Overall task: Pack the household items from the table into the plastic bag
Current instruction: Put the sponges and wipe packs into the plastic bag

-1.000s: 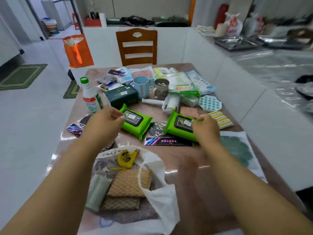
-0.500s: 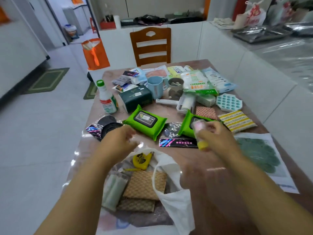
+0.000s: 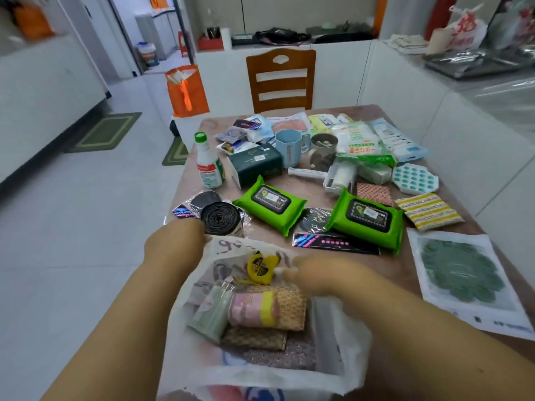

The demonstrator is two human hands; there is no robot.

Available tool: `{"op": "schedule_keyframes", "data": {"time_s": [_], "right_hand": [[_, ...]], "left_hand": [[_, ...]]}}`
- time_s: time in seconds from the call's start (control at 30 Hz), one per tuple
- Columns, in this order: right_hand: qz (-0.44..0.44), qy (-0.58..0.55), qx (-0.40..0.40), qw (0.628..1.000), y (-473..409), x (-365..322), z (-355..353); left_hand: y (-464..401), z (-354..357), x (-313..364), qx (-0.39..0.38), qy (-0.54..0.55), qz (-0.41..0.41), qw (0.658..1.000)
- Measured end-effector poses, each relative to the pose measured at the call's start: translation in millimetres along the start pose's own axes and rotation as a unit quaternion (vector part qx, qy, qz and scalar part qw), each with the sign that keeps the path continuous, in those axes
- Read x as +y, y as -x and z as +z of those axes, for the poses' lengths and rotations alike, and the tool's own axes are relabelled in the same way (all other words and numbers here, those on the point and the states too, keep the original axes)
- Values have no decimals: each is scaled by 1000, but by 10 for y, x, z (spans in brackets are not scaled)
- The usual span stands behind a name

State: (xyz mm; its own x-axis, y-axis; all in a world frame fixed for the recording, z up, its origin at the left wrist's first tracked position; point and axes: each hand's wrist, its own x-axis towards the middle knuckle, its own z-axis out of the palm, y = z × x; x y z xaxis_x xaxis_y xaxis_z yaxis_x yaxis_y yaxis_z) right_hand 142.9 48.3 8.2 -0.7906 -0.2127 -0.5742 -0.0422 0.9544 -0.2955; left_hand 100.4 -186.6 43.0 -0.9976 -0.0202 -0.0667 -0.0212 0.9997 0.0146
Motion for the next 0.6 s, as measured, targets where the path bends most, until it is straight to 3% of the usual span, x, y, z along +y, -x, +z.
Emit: {"op": "schedule_keyframes", "data": {"time_s": [0.13, 0.33, 0.43, 0.53, 0.6], "right_hand": [[143, 71, 70, 985, 100, 380, -208], [57, 67, 76, 993, 240, 337, -467], [9, -63, 190, 980, 290, 374, -586], [3, -241, 274, 931, 208, 609, -796], [31, -287, 313, 905, 52, 859, -905]], "left_hand": [[-7, -32, -36, 61, 23, -1, 998], [-1, -229, 192, 8, -12, 37, 999], [8, -449, 554, 37, 39, 110, 992], [-41, -654, 953, -6, 145, 140, 980], [-118, -680, 1212, -55, 185, 139, 971]]}}
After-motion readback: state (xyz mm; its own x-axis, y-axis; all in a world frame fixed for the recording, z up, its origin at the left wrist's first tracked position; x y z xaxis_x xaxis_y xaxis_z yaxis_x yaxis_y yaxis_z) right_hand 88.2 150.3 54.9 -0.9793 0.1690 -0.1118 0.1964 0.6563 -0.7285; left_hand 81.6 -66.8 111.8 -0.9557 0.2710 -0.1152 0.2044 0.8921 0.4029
